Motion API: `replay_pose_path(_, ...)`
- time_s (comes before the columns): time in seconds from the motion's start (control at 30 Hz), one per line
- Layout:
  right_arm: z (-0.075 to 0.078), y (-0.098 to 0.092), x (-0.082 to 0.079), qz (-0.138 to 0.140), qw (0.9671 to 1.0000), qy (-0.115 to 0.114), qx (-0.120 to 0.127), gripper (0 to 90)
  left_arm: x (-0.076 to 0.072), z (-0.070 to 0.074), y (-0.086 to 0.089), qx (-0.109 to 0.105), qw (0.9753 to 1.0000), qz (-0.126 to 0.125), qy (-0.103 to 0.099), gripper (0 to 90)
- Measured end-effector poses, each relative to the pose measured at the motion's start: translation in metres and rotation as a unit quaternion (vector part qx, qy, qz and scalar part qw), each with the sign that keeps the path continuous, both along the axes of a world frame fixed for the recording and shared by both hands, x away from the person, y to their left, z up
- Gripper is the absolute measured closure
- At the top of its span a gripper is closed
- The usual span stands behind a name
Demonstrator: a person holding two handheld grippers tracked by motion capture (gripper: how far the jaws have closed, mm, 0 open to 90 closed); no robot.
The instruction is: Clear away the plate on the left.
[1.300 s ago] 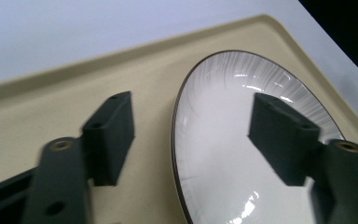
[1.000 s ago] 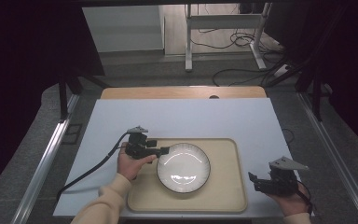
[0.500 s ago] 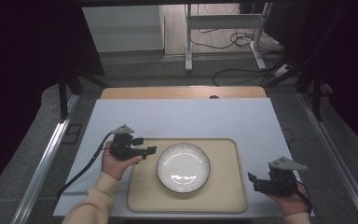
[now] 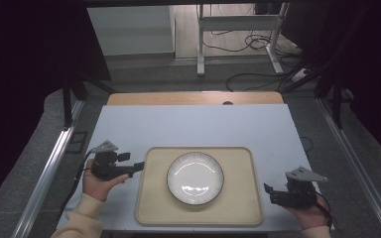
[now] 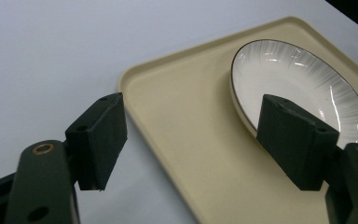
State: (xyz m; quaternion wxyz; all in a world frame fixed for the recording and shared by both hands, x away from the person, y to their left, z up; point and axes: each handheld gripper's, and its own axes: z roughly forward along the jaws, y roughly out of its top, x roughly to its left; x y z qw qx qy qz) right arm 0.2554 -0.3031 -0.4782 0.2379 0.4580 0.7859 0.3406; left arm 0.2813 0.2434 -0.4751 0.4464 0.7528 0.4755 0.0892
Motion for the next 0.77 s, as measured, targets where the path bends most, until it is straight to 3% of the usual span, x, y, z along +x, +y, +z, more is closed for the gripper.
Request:
replay_pose_path(0.1, 0.0, 0.001, 0.0, 0.0, 1.0, 0.0, -0.001, 14.9, -0.007, -0.002, 0.007, 0.011, 0.9999, 0.007, -0.001, 24.4)
replay_pose_path(0.27, 0.0, 0.001, 0.0, 0.001, 1.0, 0.001, -0.001, 14.9, -0.013, -0.007, 0.015, 0.006, 0.9999, 0.009, 0.009, 25.0)
replay_pose_path(0.77, 0.0, 0.0, -0.001, 0.001, 1.0, 0.0, -0.001, 14.9, -0.009, -0.009, 0.011, 0.002, 0.9999, 0.009, 0.014, 24.7)
